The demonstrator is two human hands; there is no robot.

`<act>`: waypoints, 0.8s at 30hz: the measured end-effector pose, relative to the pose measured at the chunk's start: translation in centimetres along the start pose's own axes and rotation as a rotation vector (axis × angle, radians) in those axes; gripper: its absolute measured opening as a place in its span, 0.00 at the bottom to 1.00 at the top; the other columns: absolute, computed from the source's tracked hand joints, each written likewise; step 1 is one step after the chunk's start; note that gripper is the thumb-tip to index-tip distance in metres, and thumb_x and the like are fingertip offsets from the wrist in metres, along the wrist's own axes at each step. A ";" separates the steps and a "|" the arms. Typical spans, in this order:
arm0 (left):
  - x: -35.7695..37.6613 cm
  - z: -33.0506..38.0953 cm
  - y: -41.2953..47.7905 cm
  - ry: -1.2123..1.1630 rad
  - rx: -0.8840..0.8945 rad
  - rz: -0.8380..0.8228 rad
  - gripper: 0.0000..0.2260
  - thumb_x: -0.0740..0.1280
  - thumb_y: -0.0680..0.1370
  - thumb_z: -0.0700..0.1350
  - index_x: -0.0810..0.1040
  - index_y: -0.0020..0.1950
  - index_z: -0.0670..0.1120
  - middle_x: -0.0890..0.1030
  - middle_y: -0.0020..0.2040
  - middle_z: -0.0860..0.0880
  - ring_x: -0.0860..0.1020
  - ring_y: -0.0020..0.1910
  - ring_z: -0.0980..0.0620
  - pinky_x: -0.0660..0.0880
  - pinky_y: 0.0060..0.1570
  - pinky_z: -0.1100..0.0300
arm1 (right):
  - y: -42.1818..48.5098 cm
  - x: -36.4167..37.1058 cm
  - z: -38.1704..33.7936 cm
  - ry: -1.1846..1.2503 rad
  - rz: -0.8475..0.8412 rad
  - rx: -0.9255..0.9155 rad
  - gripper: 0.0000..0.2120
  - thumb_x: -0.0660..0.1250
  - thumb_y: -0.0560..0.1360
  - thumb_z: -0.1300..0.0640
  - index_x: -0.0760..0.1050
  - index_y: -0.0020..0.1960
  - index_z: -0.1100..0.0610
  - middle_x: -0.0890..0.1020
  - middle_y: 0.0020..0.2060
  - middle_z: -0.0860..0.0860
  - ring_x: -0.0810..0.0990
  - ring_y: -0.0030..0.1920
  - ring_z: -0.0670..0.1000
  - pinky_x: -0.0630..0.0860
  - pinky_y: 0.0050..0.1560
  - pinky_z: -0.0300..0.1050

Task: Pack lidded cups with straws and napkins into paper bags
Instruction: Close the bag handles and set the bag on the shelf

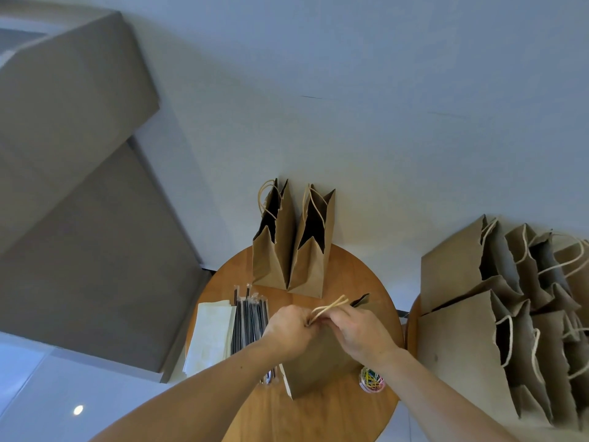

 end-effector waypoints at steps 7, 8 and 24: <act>0.5 -0.3 0.2 -0.027 0.009 -0.006 0.07 0.66 0.79 0.50 0.83 0.43 0.54 0.82 0.37 0.52 0.80 0.38 0.51 0.77 0.39 0.57 | 0.1 0.0 0.9 -0.018 -0.144 0.087 0.12 0.60 0.82 0.53 0.79 0.61 0.51 0.85 0.51 0.49 0.84 0.49 0.52 0.81 0.49 0.50; 0.6 -0.4 0.1 -0.026 0.007 0.002 0.08 0.66 0.79 0.50 0.82 0.42 0.56 0.81 0.36 0.53 0.79 0.36 0.53 0.76 0.37 0.58 | 0.1 -0.1 1.0 -0.024 -0.166 0.100 0.12 0.60 0.82 0.52 0.79 0.62 0.50 0.85 0.52 0.49 0.83 0.50 0.51 0.80 0.51 0.50; 1.1 -0.1 -1.2 0.118 -0.028 0.119 0.12 0.66 0.77 0.52 0.73 0.33 0.55 0.79 0.34 0.55 0.79 0.37 0.53 0.75 0.36 0.59 | 0.8 -0.4 -0.2 -0.230 -0.371 0.122 0.10 0.59 0.81 0.56 0.74 0.60 0.54 0.82 0.54 0.52 0.82 0.48 0.55 0.79 0.48 0.53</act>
Point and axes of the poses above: each hand's wrist, its own y-axis towards the middle knuckle, its own x-axis out of the palm, z = x × y, the point moved 1 cm from there along y, towards the middle knuckle
